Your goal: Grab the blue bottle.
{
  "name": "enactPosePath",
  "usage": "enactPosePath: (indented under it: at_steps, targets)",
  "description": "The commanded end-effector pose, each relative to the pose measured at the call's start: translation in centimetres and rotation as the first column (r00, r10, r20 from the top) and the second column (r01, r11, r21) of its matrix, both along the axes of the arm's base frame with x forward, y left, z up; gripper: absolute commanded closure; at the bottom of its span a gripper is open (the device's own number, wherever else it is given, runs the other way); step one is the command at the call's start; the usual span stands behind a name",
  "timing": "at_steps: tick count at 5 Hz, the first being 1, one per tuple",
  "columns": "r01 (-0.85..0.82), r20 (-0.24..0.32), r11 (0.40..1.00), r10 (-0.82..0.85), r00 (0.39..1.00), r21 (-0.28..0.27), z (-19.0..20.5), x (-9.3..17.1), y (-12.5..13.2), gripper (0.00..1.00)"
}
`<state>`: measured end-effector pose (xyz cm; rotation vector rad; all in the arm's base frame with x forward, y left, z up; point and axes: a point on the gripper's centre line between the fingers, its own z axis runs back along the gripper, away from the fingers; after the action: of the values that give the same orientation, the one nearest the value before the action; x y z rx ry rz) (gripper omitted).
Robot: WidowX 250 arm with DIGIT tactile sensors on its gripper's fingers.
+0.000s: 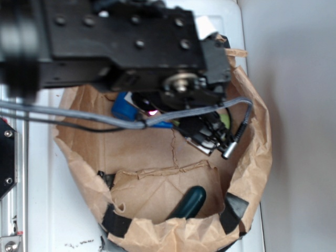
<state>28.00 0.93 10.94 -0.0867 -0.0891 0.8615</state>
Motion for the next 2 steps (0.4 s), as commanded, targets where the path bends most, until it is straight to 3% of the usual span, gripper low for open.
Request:
enactPosePath:
  at_steps: [1,2]
  targets:
    - [0.067,0.064,0.995,-0.072,0.995,0.08,-3.6,-0.1,2.0,0.0]
    - [0.093,0.06,0.989,-0.101,0.993,0.117,-4.4,-1.1,3.2,0.0]
